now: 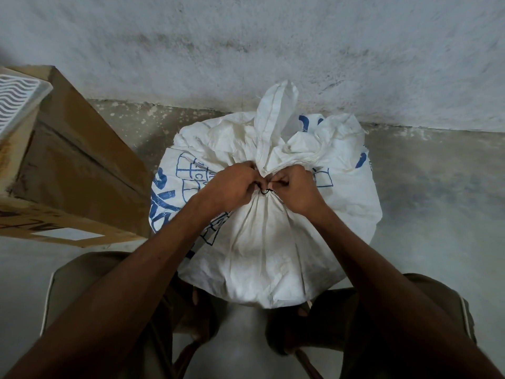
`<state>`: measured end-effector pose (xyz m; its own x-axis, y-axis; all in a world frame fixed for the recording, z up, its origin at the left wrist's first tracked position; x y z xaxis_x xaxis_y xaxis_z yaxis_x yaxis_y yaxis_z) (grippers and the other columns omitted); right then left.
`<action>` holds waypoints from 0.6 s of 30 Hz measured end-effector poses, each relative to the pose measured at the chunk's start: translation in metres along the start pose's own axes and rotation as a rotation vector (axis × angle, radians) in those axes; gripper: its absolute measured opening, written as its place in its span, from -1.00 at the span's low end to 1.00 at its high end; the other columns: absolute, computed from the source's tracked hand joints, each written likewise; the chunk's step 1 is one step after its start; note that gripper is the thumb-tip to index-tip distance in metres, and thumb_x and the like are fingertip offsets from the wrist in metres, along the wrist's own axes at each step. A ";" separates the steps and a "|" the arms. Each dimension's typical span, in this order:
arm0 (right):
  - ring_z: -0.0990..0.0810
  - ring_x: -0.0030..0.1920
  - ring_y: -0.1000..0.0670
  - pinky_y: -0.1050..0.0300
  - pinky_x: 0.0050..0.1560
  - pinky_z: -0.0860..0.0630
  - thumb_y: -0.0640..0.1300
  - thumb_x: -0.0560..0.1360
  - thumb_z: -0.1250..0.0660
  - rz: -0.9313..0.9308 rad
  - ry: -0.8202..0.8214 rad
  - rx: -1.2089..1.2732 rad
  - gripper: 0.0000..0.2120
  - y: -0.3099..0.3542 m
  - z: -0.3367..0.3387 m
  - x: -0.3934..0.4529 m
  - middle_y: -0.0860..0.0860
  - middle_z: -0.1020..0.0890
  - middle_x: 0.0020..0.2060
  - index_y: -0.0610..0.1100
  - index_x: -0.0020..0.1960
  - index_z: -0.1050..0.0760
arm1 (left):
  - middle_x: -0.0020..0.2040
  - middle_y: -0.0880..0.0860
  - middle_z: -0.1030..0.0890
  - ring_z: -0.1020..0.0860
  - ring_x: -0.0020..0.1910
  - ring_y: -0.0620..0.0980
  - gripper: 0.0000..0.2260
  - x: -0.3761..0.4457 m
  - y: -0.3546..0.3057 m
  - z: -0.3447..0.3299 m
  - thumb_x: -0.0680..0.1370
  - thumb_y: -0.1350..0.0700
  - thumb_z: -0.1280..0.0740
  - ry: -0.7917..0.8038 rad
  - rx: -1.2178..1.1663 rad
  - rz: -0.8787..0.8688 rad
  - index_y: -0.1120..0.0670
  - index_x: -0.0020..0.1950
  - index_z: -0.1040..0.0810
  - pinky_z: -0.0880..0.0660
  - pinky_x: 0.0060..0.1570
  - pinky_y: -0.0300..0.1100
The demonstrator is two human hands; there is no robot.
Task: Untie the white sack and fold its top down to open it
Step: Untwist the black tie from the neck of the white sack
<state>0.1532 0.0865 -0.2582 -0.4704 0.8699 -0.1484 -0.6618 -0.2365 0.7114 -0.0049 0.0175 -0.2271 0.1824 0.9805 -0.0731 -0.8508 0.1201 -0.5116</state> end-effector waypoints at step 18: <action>-0.58 -0.35 0.11 0.02 -0.26 -0.61 -0.08 0.41 -0.34 0.100 -0.072 -0.129 -0.73 0.016 0.004 -0.011 0.17 -0.56 -0.47 0.17 -0.41 -0.41 | -0.06 0.04 -0.69 -0.63 -0.07 0.11 -0.82 0.000 0.004 0.004 0.53 0.14 -0.29 -0.085 0.053 0.126 0.02 0.03 -0.68 -0.55 -0.11 -0.06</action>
<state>0.1502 0.0747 -0.2426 -0.4980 0.8667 -0.0286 -0.6854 -0.3731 0.6253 -0.0107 0.0183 -0.2255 0.0323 0.9976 -0.0604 -0.8893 0.0011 -0.4574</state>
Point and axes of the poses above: each hand's wrist, its own x-axis towards the middle knuckle, its own z-axis out of the back of the hand, y = z × x, the point moved 3 cm from there along x, towards the middle knuckle
